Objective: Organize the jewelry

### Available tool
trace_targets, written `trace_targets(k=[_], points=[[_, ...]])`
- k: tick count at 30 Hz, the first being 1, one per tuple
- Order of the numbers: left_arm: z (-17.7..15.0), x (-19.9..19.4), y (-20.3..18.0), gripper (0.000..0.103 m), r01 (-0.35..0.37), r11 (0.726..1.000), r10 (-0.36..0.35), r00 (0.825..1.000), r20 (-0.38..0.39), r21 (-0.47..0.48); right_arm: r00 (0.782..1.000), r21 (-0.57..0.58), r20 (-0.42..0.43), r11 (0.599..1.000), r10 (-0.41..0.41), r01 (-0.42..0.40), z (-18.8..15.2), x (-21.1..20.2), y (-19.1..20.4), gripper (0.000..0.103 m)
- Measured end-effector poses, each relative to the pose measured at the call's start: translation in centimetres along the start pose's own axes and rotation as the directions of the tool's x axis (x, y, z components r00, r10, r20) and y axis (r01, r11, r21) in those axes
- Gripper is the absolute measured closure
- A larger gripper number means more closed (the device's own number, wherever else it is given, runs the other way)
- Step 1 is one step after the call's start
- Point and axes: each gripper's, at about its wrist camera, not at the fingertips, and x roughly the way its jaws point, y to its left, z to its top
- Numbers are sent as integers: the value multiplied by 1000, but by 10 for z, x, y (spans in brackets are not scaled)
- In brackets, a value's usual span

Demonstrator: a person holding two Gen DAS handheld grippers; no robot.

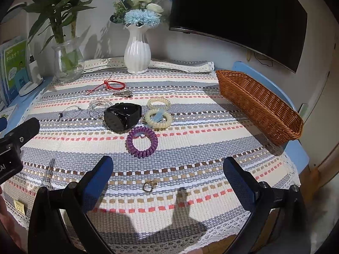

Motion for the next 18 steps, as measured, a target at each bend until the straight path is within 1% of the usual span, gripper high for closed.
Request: trace_targets(k=[2, 3, 10, 18], points=[[-2, 0, 1, 2, 0, 1000, 0, 1000, -1, -4, 1000, 9, -2, 1000, 1, -1, 0, 0, -2, 0], [6, 3, 1, 2, 5, 1000, -5, 1000, -6, -2, 1000, 11, -3, 1000, 0, 1, 0, 1, -3, 0], [6, 5, 2, 2, 5, 1000, -5, 1000, -12, -3, 1000, 16, -11, 1000, 2, -2, 1, 3, -4, 0], [6, 5, -1, 2, -11, 1000, 11, 1000, -9, 11, 1000, 17, -8, 1000, 2, -1, 0, 2, -4, 0]])
